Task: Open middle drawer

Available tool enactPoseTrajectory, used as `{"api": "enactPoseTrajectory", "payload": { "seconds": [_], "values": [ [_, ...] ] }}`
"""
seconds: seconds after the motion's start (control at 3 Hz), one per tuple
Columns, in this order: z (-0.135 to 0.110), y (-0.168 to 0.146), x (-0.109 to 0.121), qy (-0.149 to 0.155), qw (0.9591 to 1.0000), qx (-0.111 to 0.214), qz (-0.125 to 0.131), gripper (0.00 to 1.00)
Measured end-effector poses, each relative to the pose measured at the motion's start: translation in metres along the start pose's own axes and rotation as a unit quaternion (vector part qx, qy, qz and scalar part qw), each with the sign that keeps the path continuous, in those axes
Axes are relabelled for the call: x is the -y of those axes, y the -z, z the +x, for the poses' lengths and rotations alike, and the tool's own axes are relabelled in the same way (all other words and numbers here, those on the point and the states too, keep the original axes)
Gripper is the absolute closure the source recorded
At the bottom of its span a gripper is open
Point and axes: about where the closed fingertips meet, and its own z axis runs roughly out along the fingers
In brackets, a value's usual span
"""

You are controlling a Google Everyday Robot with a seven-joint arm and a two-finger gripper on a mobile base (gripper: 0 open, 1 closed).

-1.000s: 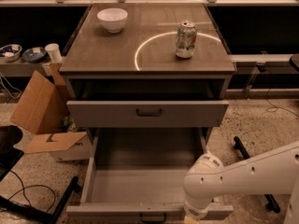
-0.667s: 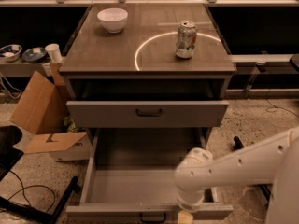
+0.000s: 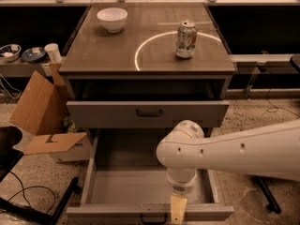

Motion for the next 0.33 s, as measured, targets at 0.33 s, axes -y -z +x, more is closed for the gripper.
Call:
{"api": "enactPoseTrajectory", "payload": {
  "seconds": [0.33],
  "values": [
    [0.0274,0.0617,-0.0372,-0.023,0.9997,0.001,0.003,0.00]
  ]
}}
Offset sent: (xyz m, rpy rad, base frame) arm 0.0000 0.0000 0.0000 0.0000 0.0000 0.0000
